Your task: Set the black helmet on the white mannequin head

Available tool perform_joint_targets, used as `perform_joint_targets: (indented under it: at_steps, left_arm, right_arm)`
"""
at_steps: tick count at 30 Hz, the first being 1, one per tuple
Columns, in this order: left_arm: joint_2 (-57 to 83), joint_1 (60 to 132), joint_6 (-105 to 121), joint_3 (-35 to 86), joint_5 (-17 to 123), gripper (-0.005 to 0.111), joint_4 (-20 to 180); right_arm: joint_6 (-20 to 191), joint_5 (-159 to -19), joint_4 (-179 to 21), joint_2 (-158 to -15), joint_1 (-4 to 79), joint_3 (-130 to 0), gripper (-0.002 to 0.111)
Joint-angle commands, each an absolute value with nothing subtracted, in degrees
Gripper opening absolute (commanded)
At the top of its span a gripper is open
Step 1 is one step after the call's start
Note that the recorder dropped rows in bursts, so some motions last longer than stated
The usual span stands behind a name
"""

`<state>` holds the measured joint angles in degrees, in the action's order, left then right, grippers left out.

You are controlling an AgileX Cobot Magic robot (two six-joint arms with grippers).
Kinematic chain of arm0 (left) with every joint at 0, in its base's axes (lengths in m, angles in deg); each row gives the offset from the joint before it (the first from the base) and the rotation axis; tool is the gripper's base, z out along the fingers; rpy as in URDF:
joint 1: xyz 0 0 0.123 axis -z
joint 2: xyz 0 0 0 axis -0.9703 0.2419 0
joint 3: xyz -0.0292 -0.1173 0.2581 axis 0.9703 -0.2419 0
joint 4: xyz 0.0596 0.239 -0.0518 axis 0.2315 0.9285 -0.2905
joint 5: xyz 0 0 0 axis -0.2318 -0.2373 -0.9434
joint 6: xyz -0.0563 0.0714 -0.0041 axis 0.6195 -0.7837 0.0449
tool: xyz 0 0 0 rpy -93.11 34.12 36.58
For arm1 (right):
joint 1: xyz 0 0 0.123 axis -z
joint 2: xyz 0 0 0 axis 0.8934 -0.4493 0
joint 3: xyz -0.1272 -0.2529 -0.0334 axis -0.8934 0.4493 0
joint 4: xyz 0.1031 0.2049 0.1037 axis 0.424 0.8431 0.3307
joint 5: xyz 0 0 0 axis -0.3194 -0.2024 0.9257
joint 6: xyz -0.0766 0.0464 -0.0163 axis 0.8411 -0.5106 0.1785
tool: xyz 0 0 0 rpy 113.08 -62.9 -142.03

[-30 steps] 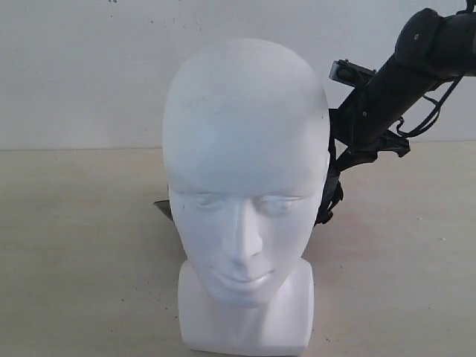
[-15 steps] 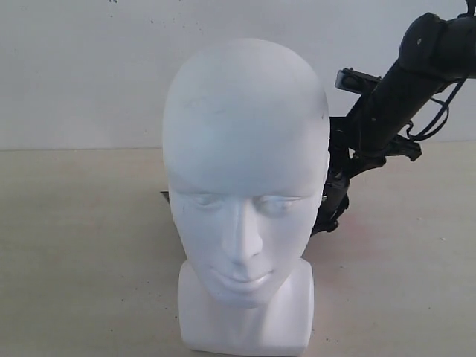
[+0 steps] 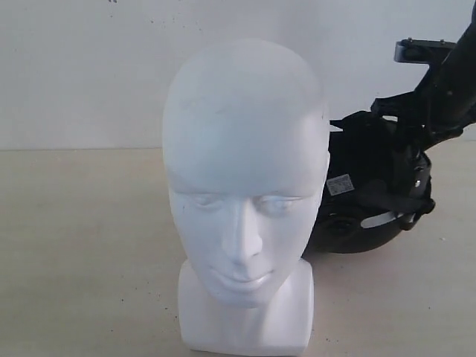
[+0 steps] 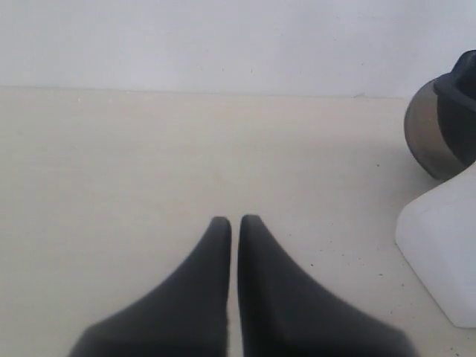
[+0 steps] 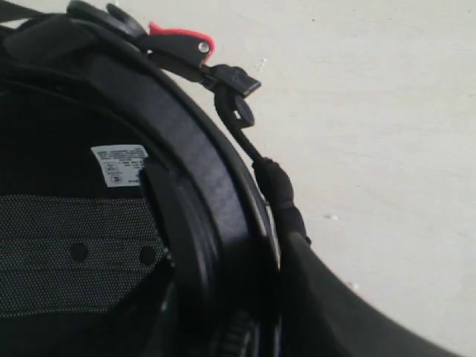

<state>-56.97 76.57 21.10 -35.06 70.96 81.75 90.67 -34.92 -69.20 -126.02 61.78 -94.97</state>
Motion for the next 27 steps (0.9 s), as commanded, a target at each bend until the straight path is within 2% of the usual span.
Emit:
perform_joint_targets:
  at_steps: [1, 9, 16, 22, 25, 27]
  left_arm:
    - [-57.1, 76.5, 20.9, -35.2, 70.9, 0.004, 81.5]
    - [-57.1, 76.5, 20.9, -35.2, 70.9, 0.004, 81.5]
    - [-57.1, 76.5, 20.9, -35.2, 70.9, 0.004, 81.5]
    - [-57.1, 76.5, 20.9, -35.2, 70.9, 0.004, 81.5]
    - [-57.1, 76.5, 20.9, -35.2, 70.9, 0.004, 81.5]
    - [-57.1, 76.5, 20.9, -35.2, 70.9, 0.004, 81.5]
  right_arm:
    - [97.3, -33.9, -68.1, -123.7, 64.8, -95.6, 0.000]
    - [106.5, -30.0, -71.7, -123.5, 67.9, -98.8, 0.000]
    - [122.7, -25.0, -71.9, -122.9, 68.4, -102.0, 0.000]
    - [145.3, -19.5, -68.6, -122.1, 68.4, -101.4, 0.000]
    - [168.3, -19.2, -68.2, -122.1, 67.9, -95.8, 0.000]
    - [172.5, -19.2, -67.2, -122.1, 67.9, -93.4, 0.000]
